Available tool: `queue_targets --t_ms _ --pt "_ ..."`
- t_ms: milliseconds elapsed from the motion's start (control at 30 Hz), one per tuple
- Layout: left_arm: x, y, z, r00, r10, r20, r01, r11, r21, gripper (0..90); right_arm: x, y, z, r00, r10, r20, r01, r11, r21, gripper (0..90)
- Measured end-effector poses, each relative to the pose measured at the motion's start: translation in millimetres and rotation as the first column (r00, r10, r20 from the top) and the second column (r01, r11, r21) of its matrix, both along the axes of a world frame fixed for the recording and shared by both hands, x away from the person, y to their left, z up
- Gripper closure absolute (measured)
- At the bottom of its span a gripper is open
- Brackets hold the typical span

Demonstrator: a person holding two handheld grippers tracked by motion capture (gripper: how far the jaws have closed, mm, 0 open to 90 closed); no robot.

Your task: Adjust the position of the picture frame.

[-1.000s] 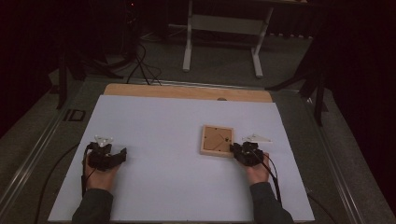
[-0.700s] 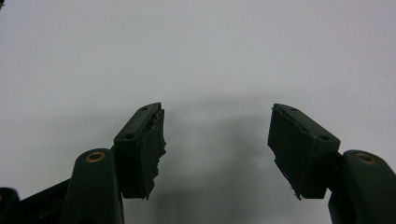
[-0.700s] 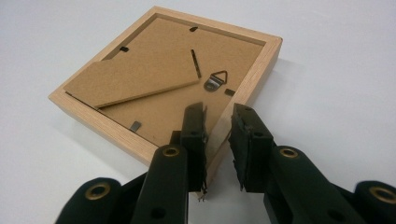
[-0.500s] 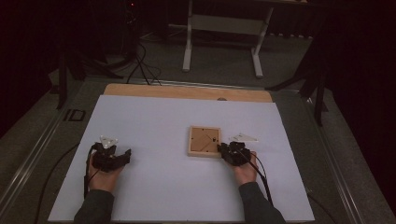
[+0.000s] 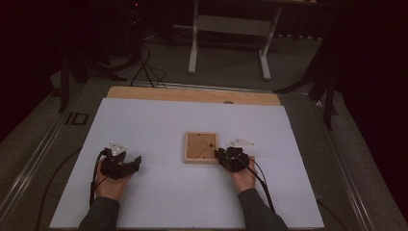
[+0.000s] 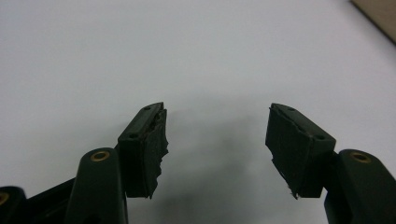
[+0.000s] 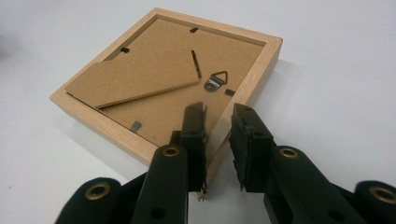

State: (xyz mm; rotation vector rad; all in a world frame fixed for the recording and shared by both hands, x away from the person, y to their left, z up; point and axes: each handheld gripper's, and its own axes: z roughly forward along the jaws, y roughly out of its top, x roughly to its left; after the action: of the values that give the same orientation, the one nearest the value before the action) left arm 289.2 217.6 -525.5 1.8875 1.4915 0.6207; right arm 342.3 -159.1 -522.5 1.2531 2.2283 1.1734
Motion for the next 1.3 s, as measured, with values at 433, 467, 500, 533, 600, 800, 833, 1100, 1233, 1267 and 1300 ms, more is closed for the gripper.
queue_targets --t_ms 433,467,500,533,600,800,833,1100,1233,1267,1300 --pt "-4.5 -22.2 2.0 0.997 -0.077 0.003 0.077 0.997 -0.008 38.4 -5.7 17.6 -0.2 0.9994 0.034 0.004 -0.034 0.9994 -0.008 75.1" --pt "-4.8 -24.7 2.1 0.9963 -0.086 0.002 0.086 0.9963 -0.005 38.4 -6.4 19.0 -0.1 0.9994 0.036 0.003 -0.035 0.9993 -0.008 75.1" --pt "-5.0 -27.1 2.0 0.9957 -0.093 0.002 0.093 0.9957 -0.002 38.4 -7.0 20.3 -0.1 0.9992 0.039 0.005 -0.039 0.9992 -0.008 75.1" --pt "-4.9 -29.4 1.8 0.9952 -0.098 0.003 0.098 0.9952 -0.002 38.4 -7.7 21.4 -0.1 0.9991 0.041 0.006 -0.041 0.9991 -0.011 75.0" --pt "-4.2 -33.7 1.4 0.9948 -0.102 0.004 0.102 0.9948 -0.004 38.4 -9.4 23.7 -0.4 0.9988 0.048 0.009 -0.048 0.9988 -0.011 74.8" --pt "-5.0 -42.2 2.7 0.9929 -0.117 0.021 0.117 0.9931 0.005 38.7 -13.2 30.4 -0.7 0.998 0.062 0.009 -0.062 0.9981 -0.01 74.6" --pt "-5.4 -42.9 3.1 0.9929 -0.117 0.024 0.117 0.9932 0.002 38.8 -13.8 31.1 -0.7 0.9978 0.066 0.009 -0.066 0.9978 -0.01 74.5" --pt "-5.8 -46.6 3.4 0.9915 -0.126 0.032 0.126 0.992 -0.001 39.1 -18.3 38.3 -1.2 0.9959 0.089 0.015 -0.089 0.996 -0.012 73.9" --pt "-6.7 -47.9 3.8 0.9903 -0.134 0.038 0.134 0.991 -0.002 39.3 -20.5 41.3 -1.2 0.9953 0.096 0.015 -0.096 0.9953 -0.014 73.7" --pt "-6.8 -48.2 3.8 0.9898 -0.137 0.038 0.137 0.9905 -0.002 39.3 -21.0 42.0 -1.3 0.9951 0.097 0.018 -0.097 0.9952 -0.014 73.7" --pt "-6.9 -48.5 3.8 0.9897 -0.138 0.039 0.138 0.9904 -0.002 39.3 -21.6 42.8 -1.4 0.9948 0.1 0.019 -0.1 0.9949 -0.014 73.6"
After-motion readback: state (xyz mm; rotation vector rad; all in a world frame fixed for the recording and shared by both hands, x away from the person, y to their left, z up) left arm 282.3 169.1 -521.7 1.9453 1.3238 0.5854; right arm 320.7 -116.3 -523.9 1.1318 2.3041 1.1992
